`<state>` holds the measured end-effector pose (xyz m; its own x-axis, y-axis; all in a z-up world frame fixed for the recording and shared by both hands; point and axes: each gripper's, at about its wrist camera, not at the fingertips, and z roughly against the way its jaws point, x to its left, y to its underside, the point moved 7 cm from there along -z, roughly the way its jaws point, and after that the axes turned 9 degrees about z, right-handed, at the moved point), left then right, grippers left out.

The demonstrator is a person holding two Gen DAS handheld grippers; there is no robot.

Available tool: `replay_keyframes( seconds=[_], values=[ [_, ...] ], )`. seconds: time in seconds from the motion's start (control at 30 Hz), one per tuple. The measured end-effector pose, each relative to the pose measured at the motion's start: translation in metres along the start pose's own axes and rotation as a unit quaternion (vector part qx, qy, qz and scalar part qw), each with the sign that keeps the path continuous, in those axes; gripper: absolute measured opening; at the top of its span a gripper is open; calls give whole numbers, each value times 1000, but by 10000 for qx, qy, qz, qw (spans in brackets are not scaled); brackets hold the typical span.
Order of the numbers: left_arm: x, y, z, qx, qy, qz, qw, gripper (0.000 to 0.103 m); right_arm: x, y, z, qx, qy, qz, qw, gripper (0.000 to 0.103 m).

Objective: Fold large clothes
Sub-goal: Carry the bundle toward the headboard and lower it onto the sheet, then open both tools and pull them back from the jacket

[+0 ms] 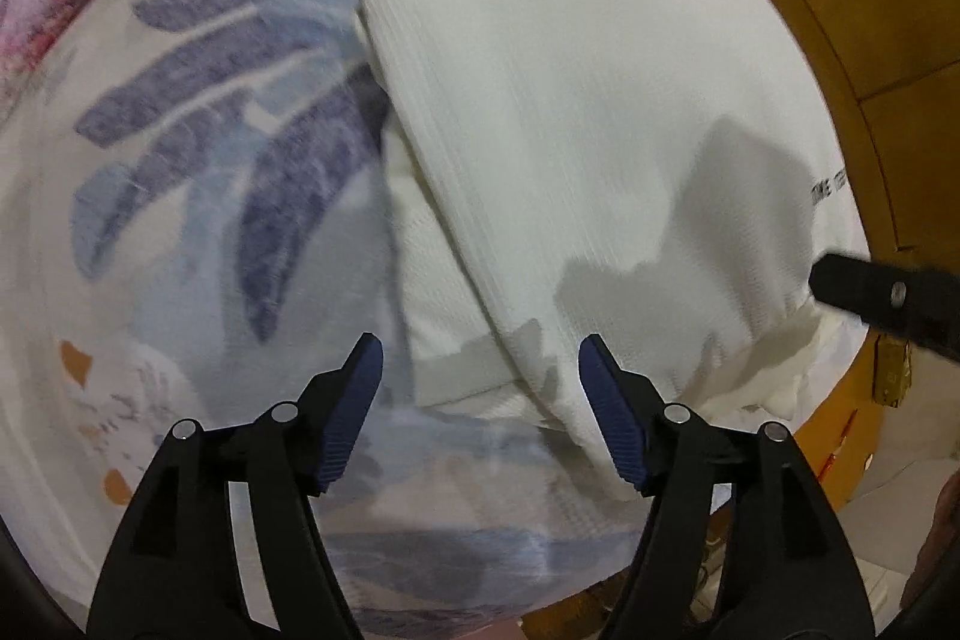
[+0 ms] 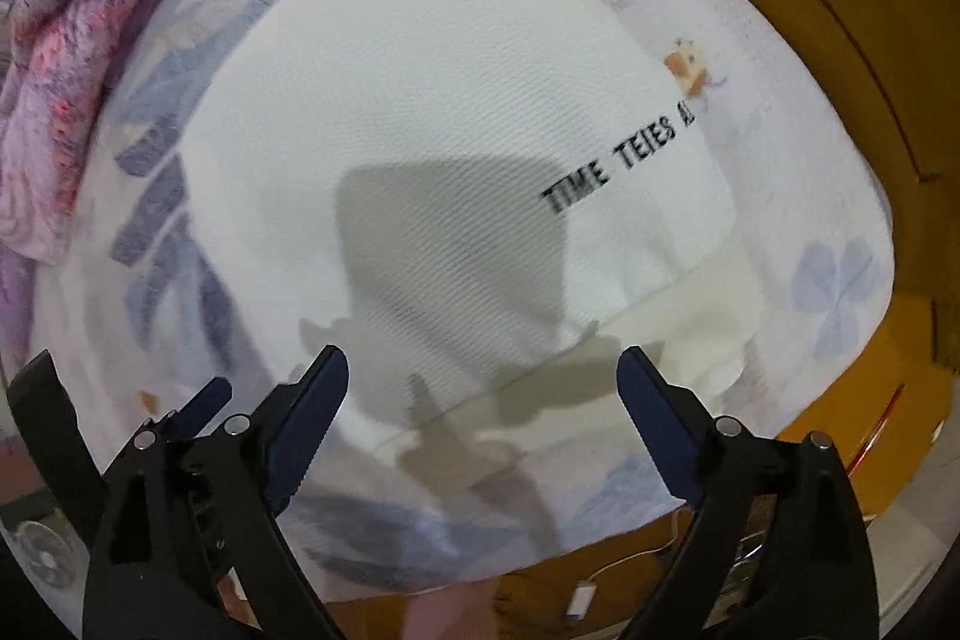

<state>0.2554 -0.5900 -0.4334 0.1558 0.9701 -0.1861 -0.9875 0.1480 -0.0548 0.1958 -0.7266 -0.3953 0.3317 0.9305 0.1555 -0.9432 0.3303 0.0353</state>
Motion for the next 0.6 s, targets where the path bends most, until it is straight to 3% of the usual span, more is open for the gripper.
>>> replay_keyframes(
  seconds=[0.13,0.33,0.6],
  values=[
    [16,0,33,-192,39,-85,9998,80,20,7,14,-174,62,108,9998,91],
    [33,13,76,-502,180,-38,9986,80,48,25,54,-765,421,202,9960,92],
    [77,30,174,-1104,324,-197,9932,80,111,71,113,-1404,646,256,9877,92]
  ],
)
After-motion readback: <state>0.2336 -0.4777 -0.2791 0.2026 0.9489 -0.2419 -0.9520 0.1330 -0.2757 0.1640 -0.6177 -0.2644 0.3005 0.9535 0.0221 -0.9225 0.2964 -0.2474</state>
